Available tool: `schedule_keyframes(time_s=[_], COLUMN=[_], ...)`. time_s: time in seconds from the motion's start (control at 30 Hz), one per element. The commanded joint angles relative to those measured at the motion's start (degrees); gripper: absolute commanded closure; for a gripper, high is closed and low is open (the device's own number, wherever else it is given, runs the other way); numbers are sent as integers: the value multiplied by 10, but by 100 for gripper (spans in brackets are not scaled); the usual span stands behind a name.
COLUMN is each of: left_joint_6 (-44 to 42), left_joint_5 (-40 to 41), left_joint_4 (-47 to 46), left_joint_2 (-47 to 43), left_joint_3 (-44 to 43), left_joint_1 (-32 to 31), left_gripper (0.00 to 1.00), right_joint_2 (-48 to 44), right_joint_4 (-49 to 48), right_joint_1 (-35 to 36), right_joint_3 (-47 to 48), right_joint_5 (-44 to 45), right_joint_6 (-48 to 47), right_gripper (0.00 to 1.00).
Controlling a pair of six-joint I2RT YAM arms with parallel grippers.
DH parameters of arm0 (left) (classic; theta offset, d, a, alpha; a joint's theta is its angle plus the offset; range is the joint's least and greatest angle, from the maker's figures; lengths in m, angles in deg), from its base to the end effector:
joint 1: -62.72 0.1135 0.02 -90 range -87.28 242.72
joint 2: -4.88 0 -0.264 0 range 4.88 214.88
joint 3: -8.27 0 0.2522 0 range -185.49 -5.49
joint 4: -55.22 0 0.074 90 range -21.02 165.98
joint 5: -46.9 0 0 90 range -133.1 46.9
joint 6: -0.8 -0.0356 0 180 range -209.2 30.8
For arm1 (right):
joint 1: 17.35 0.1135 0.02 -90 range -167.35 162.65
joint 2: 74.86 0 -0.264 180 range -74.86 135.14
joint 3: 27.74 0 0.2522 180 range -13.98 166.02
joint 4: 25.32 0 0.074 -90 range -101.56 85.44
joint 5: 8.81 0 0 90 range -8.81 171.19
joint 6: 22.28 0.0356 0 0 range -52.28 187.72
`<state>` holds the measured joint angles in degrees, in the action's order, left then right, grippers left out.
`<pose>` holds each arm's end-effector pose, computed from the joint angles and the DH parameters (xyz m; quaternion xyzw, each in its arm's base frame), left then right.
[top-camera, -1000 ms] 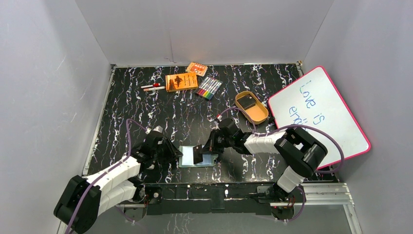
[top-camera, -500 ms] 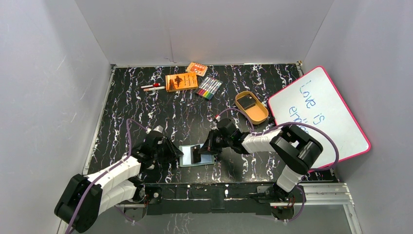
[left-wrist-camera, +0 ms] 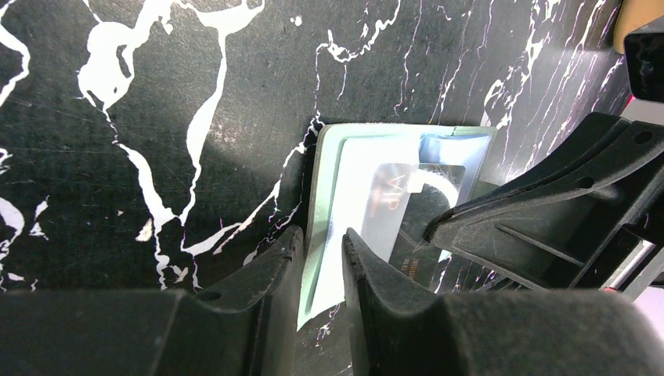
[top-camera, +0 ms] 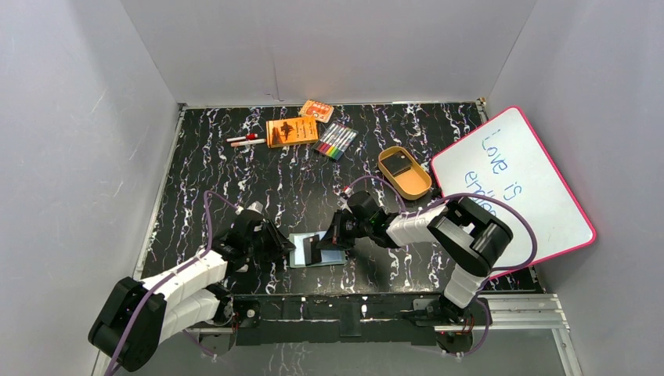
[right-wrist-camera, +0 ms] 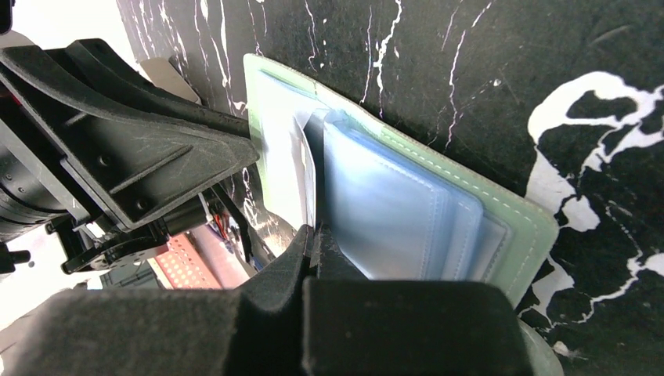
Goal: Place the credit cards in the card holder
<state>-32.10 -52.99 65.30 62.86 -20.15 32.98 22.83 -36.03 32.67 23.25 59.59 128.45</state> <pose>0.1562 -0.0963 0.1433 -0.1776 0.8847 -0.3480 0.2543 0.1923 0.2498 0.1286 -0.0030 0.8793 0.4619 0.1161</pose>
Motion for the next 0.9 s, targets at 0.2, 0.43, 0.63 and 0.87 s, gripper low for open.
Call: schedule_keyframes(time_s=[0.2, 0.43, 0.63, 0.87], left_joint_6=[5, 5, 4, 5], left_joint_5=[-5, -5, -3, -5], left_joint_4=[13, 13, 13, 11], left_joint_2=[-3, -5, -4, -1], left_joint_3=[19, 20, 20, 20], left_joint_1=[-1, -1, -1, -2], left_gripper=[77, 77, 77, 77], right_joint_2=[8, 0, -3, -1], right_joint_4=[-49, -48, -34, -33], right_joint_1=[10, 11, 11, 13], right_joint_3=[-8, -11, -9, -6], right_joint_5=[35, 53, 54, 58], right_joint_6=[39, 42, 30, 25], right_gripper=[100, 100, 100, 100])
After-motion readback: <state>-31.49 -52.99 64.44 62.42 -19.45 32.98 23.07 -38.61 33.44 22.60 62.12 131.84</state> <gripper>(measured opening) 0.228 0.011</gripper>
